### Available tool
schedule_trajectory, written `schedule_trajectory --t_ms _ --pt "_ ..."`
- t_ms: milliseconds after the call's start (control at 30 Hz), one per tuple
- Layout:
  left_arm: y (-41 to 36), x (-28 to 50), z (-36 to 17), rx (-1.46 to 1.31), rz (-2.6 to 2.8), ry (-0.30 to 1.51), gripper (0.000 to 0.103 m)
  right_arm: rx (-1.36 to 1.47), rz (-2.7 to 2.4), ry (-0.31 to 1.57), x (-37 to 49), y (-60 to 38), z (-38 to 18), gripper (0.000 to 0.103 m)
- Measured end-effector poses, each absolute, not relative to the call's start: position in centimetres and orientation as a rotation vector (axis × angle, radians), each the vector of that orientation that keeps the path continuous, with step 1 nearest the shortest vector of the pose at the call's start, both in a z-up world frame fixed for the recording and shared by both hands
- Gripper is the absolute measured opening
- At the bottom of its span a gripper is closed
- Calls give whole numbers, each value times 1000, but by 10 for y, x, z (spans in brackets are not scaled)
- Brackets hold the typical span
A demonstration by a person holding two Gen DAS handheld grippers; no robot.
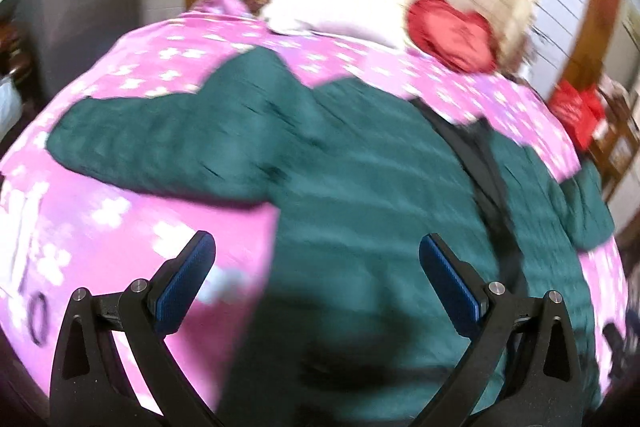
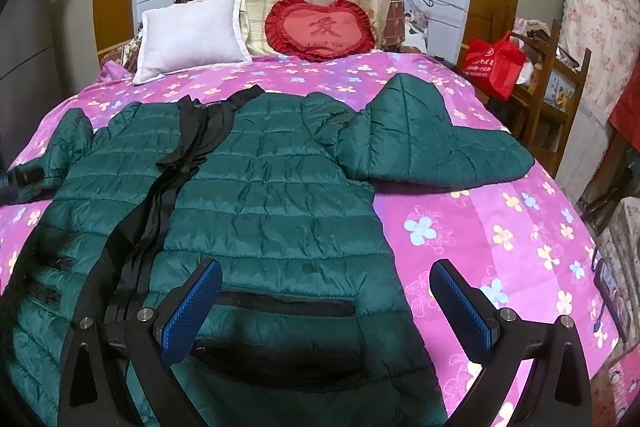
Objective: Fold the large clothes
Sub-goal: 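Move the left gripper to the sleeve cuff and close on it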
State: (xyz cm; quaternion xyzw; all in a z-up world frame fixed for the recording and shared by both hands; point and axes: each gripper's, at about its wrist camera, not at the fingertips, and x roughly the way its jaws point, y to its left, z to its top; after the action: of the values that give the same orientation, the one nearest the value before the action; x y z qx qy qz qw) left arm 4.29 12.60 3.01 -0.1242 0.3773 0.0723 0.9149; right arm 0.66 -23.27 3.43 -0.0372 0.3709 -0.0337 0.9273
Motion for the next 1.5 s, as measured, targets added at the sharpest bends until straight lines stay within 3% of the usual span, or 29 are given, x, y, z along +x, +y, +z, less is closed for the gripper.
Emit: schedule_trajectory --t_ms 367,467,667,833,1033,1067,1100,1133,1167,1200,1500 --pt "295 75 23 -260 380 795 102 -52 -68 762 0 -246 36 103" --pt "354 79 8 -282 485 834 95 -58 -67 769 0 -248 34 103" --pt "442 80 -18 -334 648 889 93 -72 -53 778 6 -240 31 103" --pt "463 96 -49 -375 626 992 93 -104 -30 787 11 -226 27 103" --pt "463 105 -53 -355 588 968 93 -136 -21 794 14 -218 24 103" --pt "461 107 -51 -348 578 955 83 -134 -21 793 14 -218 24 103" --pt "457 107 -49 -339 564 937 61 -132 -21 793 14 -218 23 103" --pt "451 108 -47 -322 553 927 53 -128 -21 794 15 -218 23 103" --pt "447 112 -46 -312 542 924 31 -124 -21 794 15 -218 23 103" --pt "441 113 -45 -301 511 920 19 -123 -20 794 16 -218 23 103" --pt "417 87 10 -407 338 656 15 -121 -16 788 13 -220 27 103"
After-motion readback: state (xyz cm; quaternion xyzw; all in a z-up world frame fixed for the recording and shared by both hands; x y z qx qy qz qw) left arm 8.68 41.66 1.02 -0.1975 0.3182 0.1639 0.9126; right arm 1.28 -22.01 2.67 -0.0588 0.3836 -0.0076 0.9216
